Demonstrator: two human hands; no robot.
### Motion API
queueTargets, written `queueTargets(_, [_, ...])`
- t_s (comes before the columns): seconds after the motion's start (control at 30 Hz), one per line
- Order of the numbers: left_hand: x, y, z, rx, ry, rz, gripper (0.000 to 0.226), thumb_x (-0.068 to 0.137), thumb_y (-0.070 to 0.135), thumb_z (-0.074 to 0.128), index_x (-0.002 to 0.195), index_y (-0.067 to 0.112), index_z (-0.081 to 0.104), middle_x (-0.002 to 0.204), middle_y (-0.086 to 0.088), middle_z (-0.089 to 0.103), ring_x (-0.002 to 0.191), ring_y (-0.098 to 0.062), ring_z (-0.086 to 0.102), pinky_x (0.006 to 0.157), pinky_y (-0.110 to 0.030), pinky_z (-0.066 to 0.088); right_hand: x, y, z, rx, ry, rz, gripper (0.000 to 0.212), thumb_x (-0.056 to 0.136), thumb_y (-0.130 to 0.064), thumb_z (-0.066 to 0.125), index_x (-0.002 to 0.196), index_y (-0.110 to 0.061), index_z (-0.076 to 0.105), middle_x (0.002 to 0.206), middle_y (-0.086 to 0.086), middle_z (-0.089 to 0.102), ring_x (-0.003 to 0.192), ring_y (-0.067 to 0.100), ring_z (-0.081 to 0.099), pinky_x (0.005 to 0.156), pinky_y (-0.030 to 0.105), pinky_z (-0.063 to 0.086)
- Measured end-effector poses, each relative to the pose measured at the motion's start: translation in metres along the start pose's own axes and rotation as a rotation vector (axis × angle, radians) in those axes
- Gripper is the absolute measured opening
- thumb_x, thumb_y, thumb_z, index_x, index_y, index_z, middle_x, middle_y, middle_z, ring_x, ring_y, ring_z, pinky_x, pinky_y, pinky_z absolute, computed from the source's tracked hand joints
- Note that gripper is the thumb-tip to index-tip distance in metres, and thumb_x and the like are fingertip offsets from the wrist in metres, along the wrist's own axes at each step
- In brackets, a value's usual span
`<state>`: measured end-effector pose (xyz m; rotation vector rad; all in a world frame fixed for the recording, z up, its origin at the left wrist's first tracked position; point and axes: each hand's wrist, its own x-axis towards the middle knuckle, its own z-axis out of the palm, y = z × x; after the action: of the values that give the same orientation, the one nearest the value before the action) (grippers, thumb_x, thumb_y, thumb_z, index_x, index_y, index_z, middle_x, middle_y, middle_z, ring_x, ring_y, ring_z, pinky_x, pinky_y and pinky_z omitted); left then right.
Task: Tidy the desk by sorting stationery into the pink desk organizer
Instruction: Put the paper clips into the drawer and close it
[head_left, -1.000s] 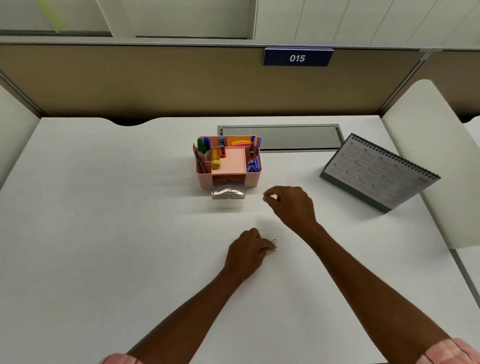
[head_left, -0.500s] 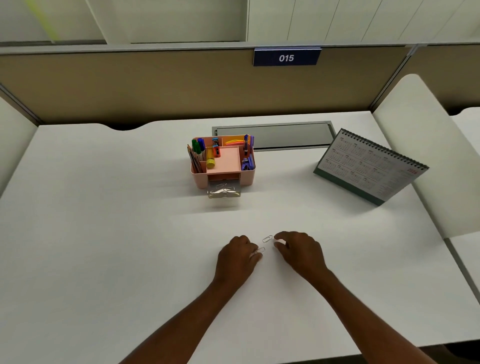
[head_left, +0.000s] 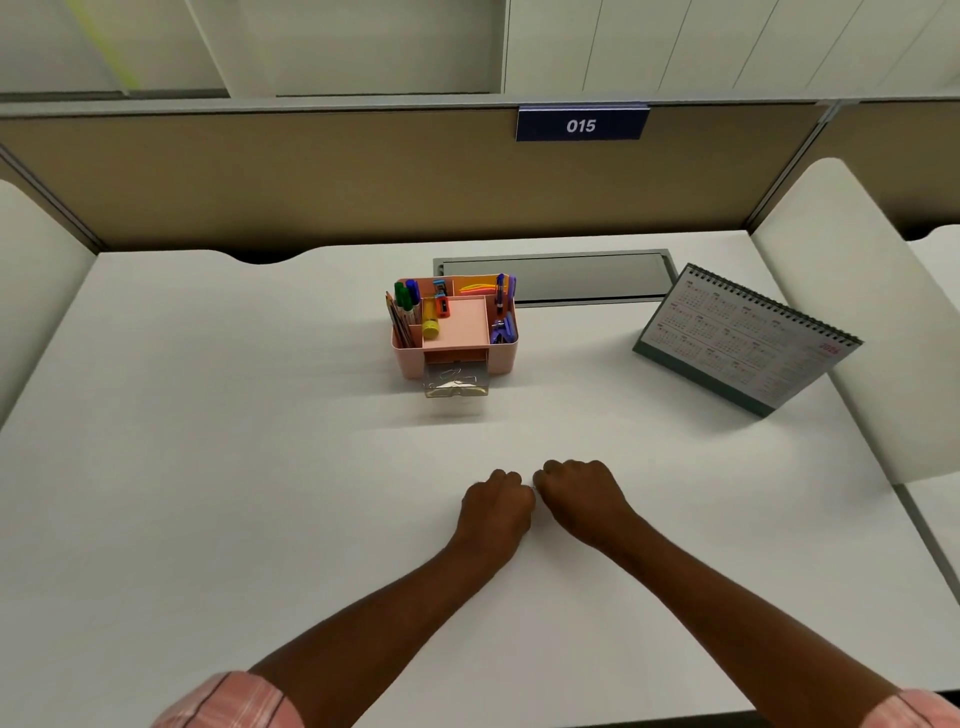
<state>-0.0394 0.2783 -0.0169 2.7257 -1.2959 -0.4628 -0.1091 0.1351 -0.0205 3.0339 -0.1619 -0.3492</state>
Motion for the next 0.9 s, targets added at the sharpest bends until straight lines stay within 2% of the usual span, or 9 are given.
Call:
queueTargets(0.13, [-0.002,0.007,-0.003,0.032,-0.032,0.018,0.007,0.082,0.007,0.073,0.087,0.011,0.071,0.087,-0.006,0.066,0.086,-0.024,0.062,0.06,-0.033,0.035,-0.001,-0.003,0.001,0.028,0.03,-0.003,0.035,0.05,-0.001,0.077,0.057,-0.021,0.049,0.051,-0.003,0.045,0.036,0.018,0.044,0.042,0.025,0.016])
queueTargets(0.17, [-0.001,0.007,-0.004,0.037,0.002,0.01,0.007,0.084,0.006,0.07,0.089,0.01,0.071,0.09,-0.007,0.067,0.088,-0.024,0.062,0.061,-0.033,0.036,-0.001,-0.004,0.001,0.036,0.03,0.0,0.035,0.049,-0.001,0.077,0.057,-0.021,0.049,0.051,-0.004,0.045,0.036,0.018,0.043,0.042,0.024,0.016])
queueTargets(0.2, [-0.001,0.008,-0.006,0.044,-0.021,0.001,0.007,0.08,0.006,0.074,0.085,0.01,0.071,0.086,-0.007,0.067,0.085,-0.024,0.064,0.059,-0.032,0.036,-0.002,-0.005,0.002,0.042,0.03,0.005,0.036,0.049,-0.001,0.077,0.058,-0.021,0.049,0.051,-0.004,0.045,0.036,0.018,0.043,0.042,0.024,0.015])
queueTargets(0.27, [-0.001,0.01,-0.005,0.063,-0.042,0.017,0.029,0.049,0.012,0.093,0.061,0.015,0.066,0.063,-0.001,0.061,0.062,-0.019,0.062,0.047,-0.026,0.028,-0.005,-0.006,0.006,0.041,0.033,0.01,0.036,0.048,-0.001,0.076,0.058,-0.021,0.049,0.051,-0.004,0.045,0.036,0.017,0.043,0.043,0.024,0.015])
queueTargets(0.3, [0.0,0.01,-0.004,0.057,-0.073,0.02,0.04,0.032,0.013,0.096,0.05,0.018,0.06,0.053,0.002,0.055,0.051,-0.016,0.057,0.043,-0.023,0.022,-0.006,-0.007,0.008,0.036,0.031,0.009,0.035,0.048,-0.001,0.076,0.058,-0.022,0.049,0.051,-0.004,0.046,0.037,0.017,0.044,0.043,0.024,0.015])
queueTargets(0.37, [0.004,0.007,0.005,0.03,-0.074,0.032,0.047,0.02,0.013,0.095,0.045,0.021,0.056,0.048,0.004,0.05,0.045,-0.014,0.052,0.042,-0.022,0.017,-0.01,-0.007,0.012,0.024,0.033,0.006,0.034,0.049,-0.002,0.076,0.059,-0.022,0.05,0.052,-0.004,0.047,0.037,0.018,0.045,0.043,0.024,0.015])
queueTargets(0.57, [0.003,0.006,0.007,0.144,-0.074,0.054,0.045,0.028,0.0,0.085,0.047,0.023,0.051,0.048,0.006,0.046,0.045,-0.011,0.048,0.041,-0.023,0.02,-0.016,-0.004,0.019,-0.01,0.069,-0.017,0.034,0.053,0.001,0.072,0.061,-0.021,0.048,0.054,-0.003,0.045,0.039,0.018,0.043,0.041,0.026,0.016])
queueTargets(0.77, [0.002,0.003,0.004,0.087,-0.042,0.083,0.041,0.031,0.002,0.086,0.05,0.021,0.055,0.051,0.004,0.049,0.048,-0.014,0.053,0.038,-0.024,0.029,-0.013,-0.003,0.017,0.08,0.129,0.053,0.037,0.058,0.0,0.075,0.061,-0.021,0.044,0.054,-0.003,0.044,0.04,0.019,0.042,0.041,0.026,0.016])
queueTargets(0.9, [-0.004,-0.002,0.006,0.055,-0.043,0.072,0.042,0.032,0.002,0.088,0.05,0.02,0.054,0.054,0.003,0.049,0.051,-0.016,0.054,0.04,-0.023,0.024,-0.009,-0.005,0.012,0.313,0.13,0.269,0.012,0.086,-0.023,0.063,0.076,-0.021,0.057,0.077,-0.004,0.053,0.062,0.019,0.056,0.046,0.031,0.042])
